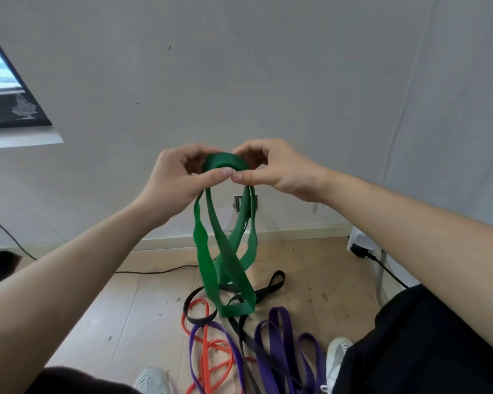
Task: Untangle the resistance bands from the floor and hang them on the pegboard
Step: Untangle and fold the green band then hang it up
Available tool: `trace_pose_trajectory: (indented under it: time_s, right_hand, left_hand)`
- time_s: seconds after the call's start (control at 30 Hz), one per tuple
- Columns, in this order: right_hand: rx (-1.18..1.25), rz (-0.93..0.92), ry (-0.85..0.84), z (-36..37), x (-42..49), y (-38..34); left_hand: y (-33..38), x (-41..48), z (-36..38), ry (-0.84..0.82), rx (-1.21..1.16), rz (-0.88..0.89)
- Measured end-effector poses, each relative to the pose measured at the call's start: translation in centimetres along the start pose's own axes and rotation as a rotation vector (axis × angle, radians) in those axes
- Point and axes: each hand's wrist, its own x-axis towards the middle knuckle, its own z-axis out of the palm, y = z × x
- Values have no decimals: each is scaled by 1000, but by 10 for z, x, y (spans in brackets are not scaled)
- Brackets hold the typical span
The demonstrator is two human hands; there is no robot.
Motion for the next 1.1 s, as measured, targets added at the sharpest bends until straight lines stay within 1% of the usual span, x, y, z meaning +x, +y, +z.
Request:
trace_pose_trajectory:
  time_s: [0.2,0.27,0.37,0.43,0.5,0.57,0.63,0.73,0.8,0.9,0.97,1.03,1.1]
  right_hand:
    - [4,-20,61,-4,1,-7]
    - [80,-40,97,-7,1,-10]
    - [287,-33,213,-20,2,-15]
    - [387,0,287,-33,1,-15]
    - [429,18,337,-44,0,-10]
    - [425,39,369,-53,-4,-4]
    - [399,75,361,-60,-8,3]
    - [302,153,263,-69,-18,12]
    - [193,219,162,-69,-21,19]
    - [-21,257,-23,-59,-22,26]
    - [-130,285,-159,-50,-22,29]
    - [-215,332,-280,-39,-22,33]
    - [-229,349,-335,-27,-21,36]
  left_hand:
    - [-13,-2,3,-104,104,-97]
    - [-21,-6,11,-161,155,-164]
    - [-39,-10,18,-237,210,-263]
    - [-48,-10,16,-220,214,-296]
    - [-49,-8,12,-192,186,-314]
    - [-47,-7,8,-170,148,-319]
    - [-43,-5,3,-129,98,-307]
    - [-32,-3,-7,-4,-51,-305]
    - [-24,-1,-11,71,-129,-297]
    - [-11,1,-12,146,-182,-275]
    - [-4,3,-9,162,-211,-248]
    - [5,3,-1,133,-222,-212]
    - [11,1,10,75,-202,-174]
